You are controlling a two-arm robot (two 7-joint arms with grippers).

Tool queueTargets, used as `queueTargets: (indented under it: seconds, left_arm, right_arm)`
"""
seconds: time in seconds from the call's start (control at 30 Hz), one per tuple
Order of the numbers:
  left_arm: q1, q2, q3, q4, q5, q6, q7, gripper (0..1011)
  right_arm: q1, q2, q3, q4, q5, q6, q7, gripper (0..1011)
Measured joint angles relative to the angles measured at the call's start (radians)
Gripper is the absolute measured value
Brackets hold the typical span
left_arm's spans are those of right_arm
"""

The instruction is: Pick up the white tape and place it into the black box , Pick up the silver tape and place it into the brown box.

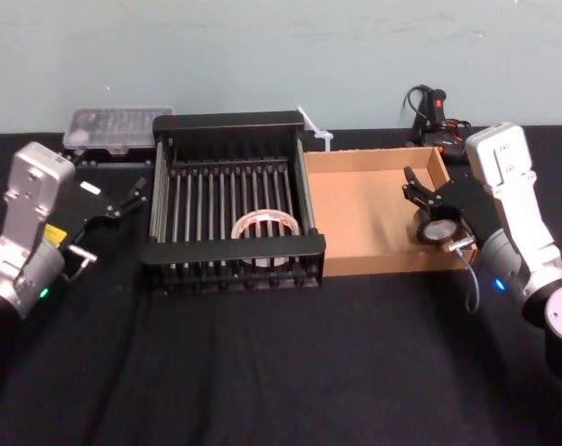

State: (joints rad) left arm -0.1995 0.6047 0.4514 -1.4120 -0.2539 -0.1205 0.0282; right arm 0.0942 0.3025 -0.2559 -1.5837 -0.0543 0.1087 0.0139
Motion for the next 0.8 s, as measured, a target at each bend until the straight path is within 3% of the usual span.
queueTargets:
  seconds: [0.8]
  left_arm:
    - [0.000,0.000,0.000,0.000,0.000,0.000,0.000,1001]
  right_arm:
    - [0.000,0.000,0.000,0.000,0.000,0.000,0.000,1000]
